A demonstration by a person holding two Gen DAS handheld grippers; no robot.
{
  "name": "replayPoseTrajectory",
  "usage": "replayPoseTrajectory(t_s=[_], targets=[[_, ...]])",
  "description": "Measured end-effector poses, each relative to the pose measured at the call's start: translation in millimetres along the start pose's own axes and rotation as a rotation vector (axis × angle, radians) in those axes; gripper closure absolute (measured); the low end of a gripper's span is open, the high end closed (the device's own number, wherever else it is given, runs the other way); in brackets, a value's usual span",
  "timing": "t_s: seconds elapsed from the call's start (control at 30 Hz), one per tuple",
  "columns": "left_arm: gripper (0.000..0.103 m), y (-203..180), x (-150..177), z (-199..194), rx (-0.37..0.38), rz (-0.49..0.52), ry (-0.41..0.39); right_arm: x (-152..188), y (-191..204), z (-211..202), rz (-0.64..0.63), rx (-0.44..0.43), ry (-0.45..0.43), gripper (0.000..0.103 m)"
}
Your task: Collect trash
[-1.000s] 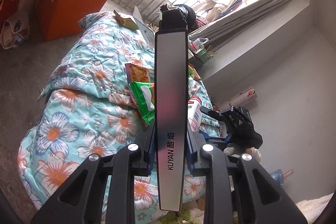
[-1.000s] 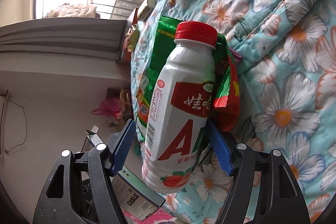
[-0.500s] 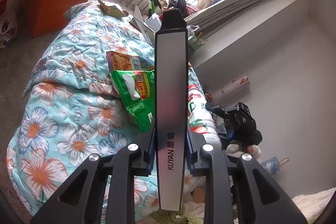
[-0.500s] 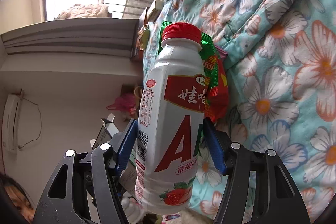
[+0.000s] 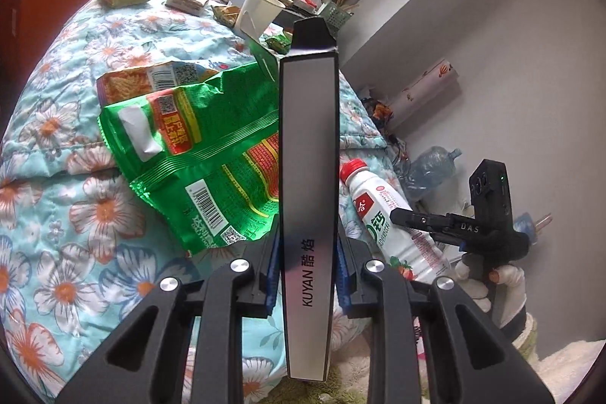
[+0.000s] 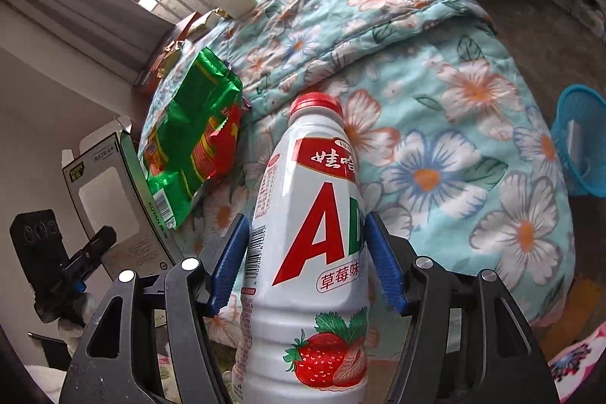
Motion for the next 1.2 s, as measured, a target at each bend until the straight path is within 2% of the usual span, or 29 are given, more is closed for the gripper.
replayPoseTrajectory(t_s=[0.17,0.27,0.73,1.0,1.2], targets=[[0.079,-30,2,27,-0.08,0.133,0.002,-4,1,6,0.011,-0.024,-0.005,0.043],[0.079,-42,1,43,-0.101,0.168,-0.006,-10,-4,4,0.051,-0.036,-0.033,0.042],[0.078,-68,6,77,-0.178,0.265,-0.004,-1,-8,19,0.137,-0.22,-0.019,0.042],[0.078,-70,7,79,-0.204,0.287,-0.013,2,-9,20,0.161,-0.267,-0.011,0.042],[0.078,-73,9,76,-0.215,0.298,-0.027,4,-12,19,0.198,-0.313,-0.039,0.047]])
Point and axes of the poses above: each gripper's, at about its wrist camera, not at the fingertips, and z roughly the way its jaws point, y to its left, x to its underside, the point moved 5 cm from there along z, roughly the way its jaws point, and after that the axes turned 15 degrees about -z, right-handed, at the moved point
